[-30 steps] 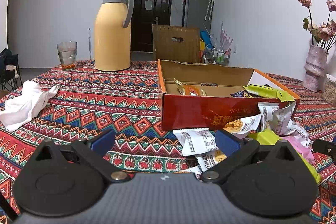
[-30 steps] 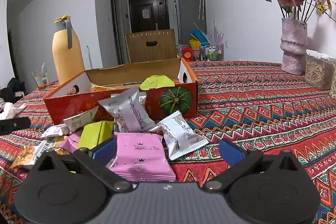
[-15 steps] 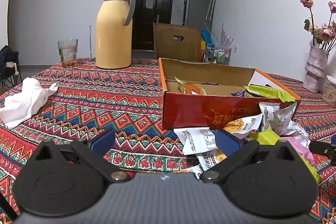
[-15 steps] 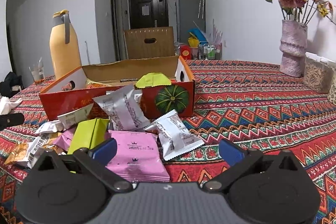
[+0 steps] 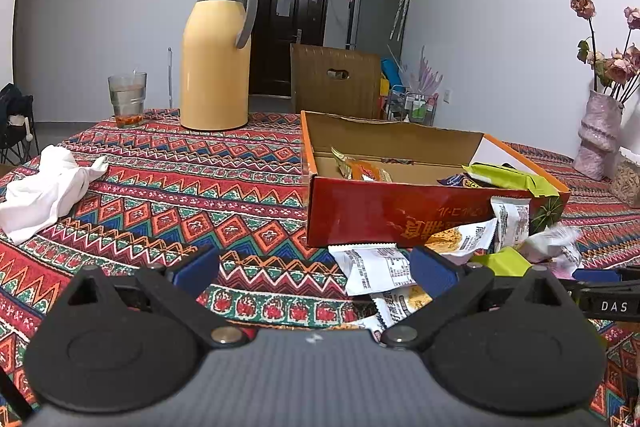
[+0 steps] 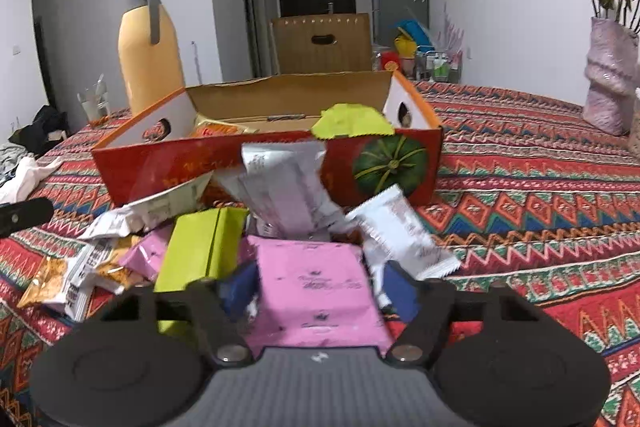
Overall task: Organize snacks
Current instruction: 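Move both tools back toward the remaining snack pile, then grasp the pink packet with the right gripper while the left grasps a cracker packet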
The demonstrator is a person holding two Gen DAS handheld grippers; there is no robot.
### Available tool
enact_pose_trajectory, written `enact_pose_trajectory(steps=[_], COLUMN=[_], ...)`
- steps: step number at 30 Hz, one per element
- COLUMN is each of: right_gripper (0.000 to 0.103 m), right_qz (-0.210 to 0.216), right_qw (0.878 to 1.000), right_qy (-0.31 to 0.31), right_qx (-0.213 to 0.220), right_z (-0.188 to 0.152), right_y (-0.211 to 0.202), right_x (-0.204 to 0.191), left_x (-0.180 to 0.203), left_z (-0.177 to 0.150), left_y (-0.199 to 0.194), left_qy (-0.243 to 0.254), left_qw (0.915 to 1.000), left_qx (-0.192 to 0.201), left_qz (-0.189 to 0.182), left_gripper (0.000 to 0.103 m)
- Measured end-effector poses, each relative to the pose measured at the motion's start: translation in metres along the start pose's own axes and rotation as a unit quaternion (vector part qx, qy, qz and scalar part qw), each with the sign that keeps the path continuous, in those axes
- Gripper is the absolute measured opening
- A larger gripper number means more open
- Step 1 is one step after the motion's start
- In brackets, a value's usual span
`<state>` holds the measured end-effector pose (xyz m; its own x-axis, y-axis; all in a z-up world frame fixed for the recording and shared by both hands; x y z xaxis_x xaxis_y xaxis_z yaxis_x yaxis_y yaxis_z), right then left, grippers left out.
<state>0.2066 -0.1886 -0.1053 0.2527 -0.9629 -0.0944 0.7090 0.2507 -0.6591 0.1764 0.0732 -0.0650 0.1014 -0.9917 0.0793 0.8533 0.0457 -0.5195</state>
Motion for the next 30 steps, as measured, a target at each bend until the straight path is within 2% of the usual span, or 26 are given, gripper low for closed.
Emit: enact_pose_trajectory(steps=[7,10,19,23,30], right_gripper=[0.06,0.06,0.06,0.06,0.06], right_qz=[0.008,0.007,-0.013,-0.01,0.001], right_qw=[1.0,1.0,0.995,0.993,0.992], right_qy=[0.01,0.013,0.037,0.05,0.048], right_qx=[-0.013,-0.006,0.096,0.109,0.121], right_z=[-0.004,-0.005,0.003,0.005,0.006], right_y=[0.007,0.005,-0.035,-0.039,-0.042], right_x=[0.003,0.005,0.017,0.023,0.02], left_x=[-0.001,-0.001,-0.003,-0.005,0.006], left_z=[-0.001,-0.001,-0.005,-0.007,-0.026], left_y=[0.0,0.001,0.007,0.012,0.012], left_qy=[0.0,-0.002,-0.003,-0.01,0.01], left_qw=[1.0,1.0,0.9998,0.9992,0.9944], left_qx=[-0.001,-0.002,-0.018,-0.037,-0.105], left_qz=[0.001,0.003,0.012,0.009,0.007], left_gripper=[0.103,0.103,0.103,0.103,0.103])
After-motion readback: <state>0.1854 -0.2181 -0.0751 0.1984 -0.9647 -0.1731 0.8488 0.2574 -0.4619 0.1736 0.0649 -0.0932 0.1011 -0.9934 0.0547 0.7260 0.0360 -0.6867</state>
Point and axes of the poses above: each gripper's, at about its wrist camera, not at the fingertips, and y roughly the way its jaws point, x to its right, z to its top, the point moved 10 cm from there along y, roughly the way its jaws point, and after that the axes turned 5 degrees about -x, right-handed, at the moved point
